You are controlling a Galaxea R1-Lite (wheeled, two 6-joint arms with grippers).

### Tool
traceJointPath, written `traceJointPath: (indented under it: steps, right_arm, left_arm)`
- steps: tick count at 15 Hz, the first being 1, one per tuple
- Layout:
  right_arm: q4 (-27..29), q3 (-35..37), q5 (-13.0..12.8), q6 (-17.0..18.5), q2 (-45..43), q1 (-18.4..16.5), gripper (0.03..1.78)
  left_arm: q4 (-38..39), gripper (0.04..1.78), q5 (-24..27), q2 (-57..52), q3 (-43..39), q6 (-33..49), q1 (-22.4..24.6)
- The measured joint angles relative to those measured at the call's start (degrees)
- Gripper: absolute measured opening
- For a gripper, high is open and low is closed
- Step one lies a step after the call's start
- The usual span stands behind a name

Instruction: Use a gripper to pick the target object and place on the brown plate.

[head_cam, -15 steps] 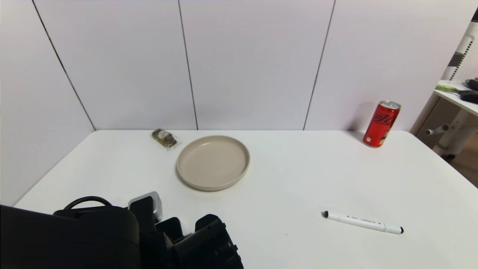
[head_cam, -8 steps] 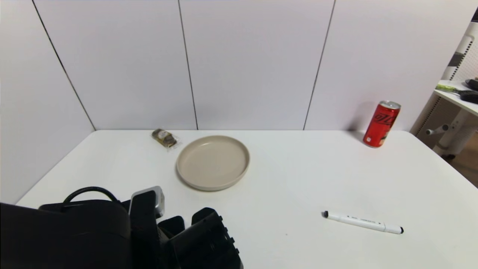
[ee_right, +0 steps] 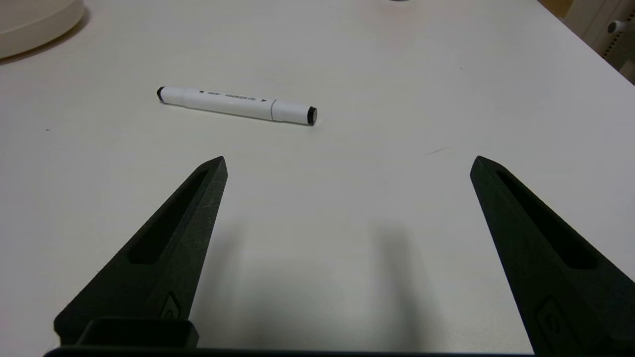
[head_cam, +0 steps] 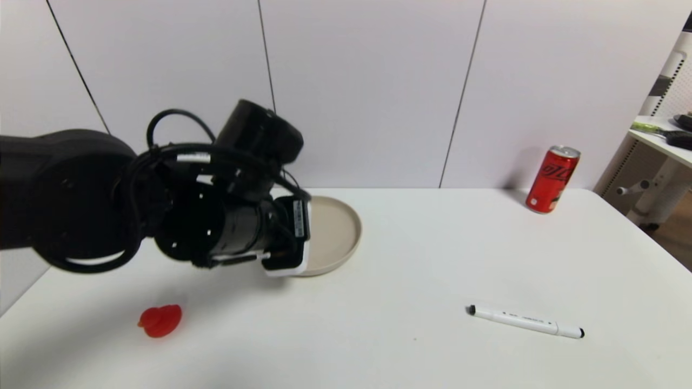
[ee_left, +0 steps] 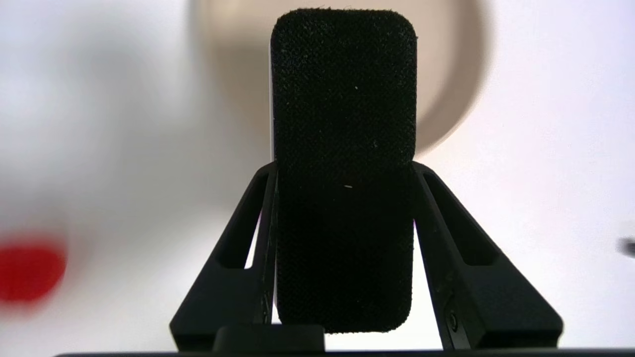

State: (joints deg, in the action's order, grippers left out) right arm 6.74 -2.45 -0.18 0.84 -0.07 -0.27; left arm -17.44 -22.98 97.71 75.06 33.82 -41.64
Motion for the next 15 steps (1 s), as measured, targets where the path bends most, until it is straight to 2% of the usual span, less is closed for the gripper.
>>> traceJointPath:
  steps: [3,5,7,12,15]
  right_arm:
    - [0.0,0.0,0.0,0.0,0.0,0.0,1.69]
    - [0.0,0.0,0.0,0.0,0.0,0.0,1.69]
    - [0.0,0.0,0.0,0.0,0.0,0.0,1.69]
    - [0.0,0.0,0.0,0.0,0.0,0.0,1.69]
    - [0.0,0.0,0.0,0.0,0.0,0.0,1.69]
  left_arm:
    - [5.4,0.85,14.8,6.7,9.9,-14.9,7.1]
    - [6.2,0.85,21.7,12.0,15.0,-19.5,9.6]
    - [6.4,0.85,24.2,16.9,18.0,-23.0,11.5]
    - [6.2,0.85,24.7,22.2,18.8,-24.9,13.9]
    - [6.2,1.09,24.8,23.1,18.6,-25.1,14.5]
